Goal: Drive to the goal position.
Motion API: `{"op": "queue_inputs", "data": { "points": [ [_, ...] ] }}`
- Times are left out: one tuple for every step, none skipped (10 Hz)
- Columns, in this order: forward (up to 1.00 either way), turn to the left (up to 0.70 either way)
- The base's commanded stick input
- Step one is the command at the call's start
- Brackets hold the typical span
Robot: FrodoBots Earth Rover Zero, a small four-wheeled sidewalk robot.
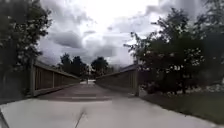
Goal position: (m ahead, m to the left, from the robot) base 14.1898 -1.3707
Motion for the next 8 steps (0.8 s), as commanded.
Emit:
{"op": "queue_inputs", "data": {
  "points": [
    [0.85, 0.0],
    [0.85, 0.0],
    [0.85, 0.0],
    [0.85, 0.34],
    [0.85, 0.34],
    [0.85, 0.02],
    [0.85, 0.0],
    [0.85, 0.0]
  ]
}}
